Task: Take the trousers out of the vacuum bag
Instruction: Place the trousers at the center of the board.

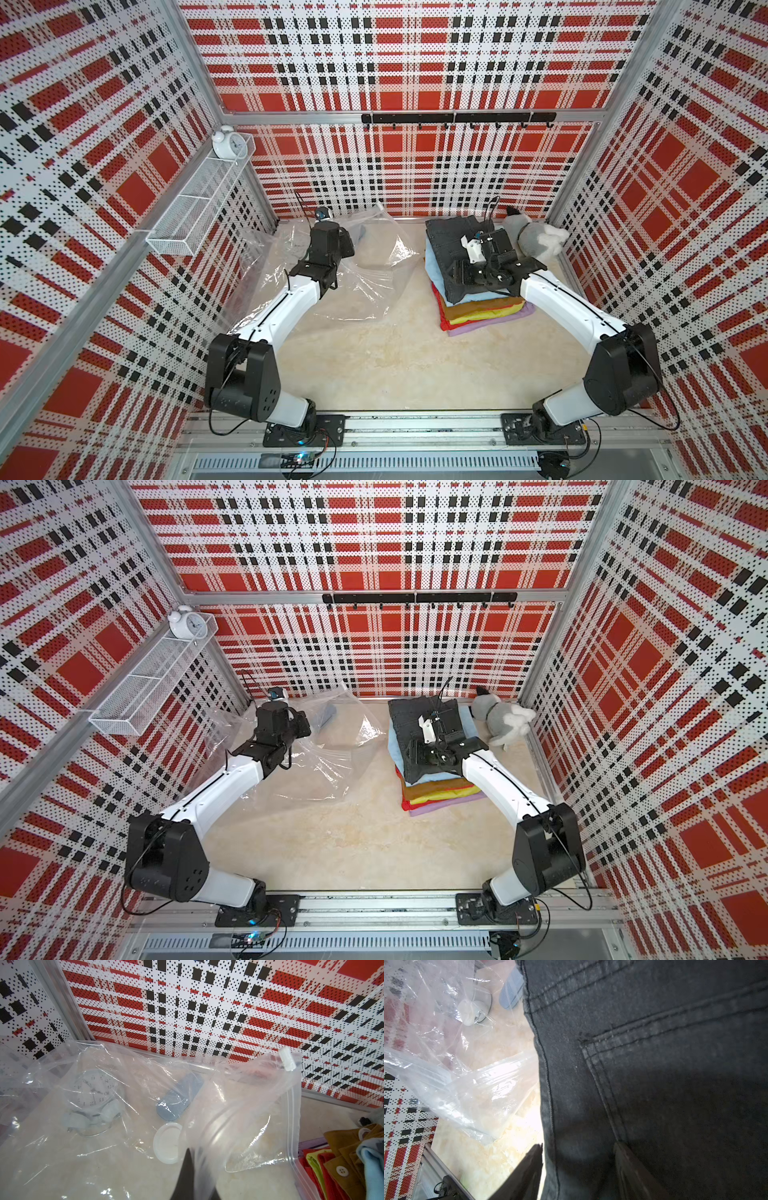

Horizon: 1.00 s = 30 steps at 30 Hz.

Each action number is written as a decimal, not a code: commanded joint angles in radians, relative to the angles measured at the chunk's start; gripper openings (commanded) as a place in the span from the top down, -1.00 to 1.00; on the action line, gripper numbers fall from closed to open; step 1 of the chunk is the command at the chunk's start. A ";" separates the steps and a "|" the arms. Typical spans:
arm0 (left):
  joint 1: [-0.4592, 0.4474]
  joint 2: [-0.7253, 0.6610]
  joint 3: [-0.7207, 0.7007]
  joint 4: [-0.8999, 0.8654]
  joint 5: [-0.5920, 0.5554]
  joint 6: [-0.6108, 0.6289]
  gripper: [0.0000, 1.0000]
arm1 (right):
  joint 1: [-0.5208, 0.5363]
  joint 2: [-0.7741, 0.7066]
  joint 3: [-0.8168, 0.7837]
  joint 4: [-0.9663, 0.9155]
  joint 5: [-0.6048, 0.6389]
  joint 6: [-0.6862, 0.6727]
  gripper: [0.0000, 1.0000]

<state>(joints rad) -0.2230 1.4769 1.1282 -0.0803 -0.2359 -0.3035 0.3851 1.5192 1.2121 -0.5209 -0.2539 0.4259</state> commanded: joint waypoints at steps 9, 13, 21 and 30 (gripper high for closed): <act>0.009 -0.045 -0.021 0.046 0.009 0.038 1.00 | -0.118 -0.056 0.030 0.060 0.145 -0.108 -0.54; 0.009 -0.056 -0.027 0.050 0.024 0.048 0.89 | -0.225 -0.070 0.006 0.122 0.097 -0.117 -1.00; 0.022 -0.077 -0.041 0.072 0.056 0.052 0.80 | -0.376 -0.076 -0.079 0.233 0.035 -0.145 -1.00; 0.034 -0.073 -0.040 0.074 0.074 0.051 0.87 | -0.438 0.020 -0.184 0.312 -0.035 -0.141 -1.00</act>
<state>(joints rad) -0.2005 1.4269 1.0981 -0.0448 -0.1757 -0.2626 -0.0402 1.5028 1.0515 -0.2527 -0.2455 0.2890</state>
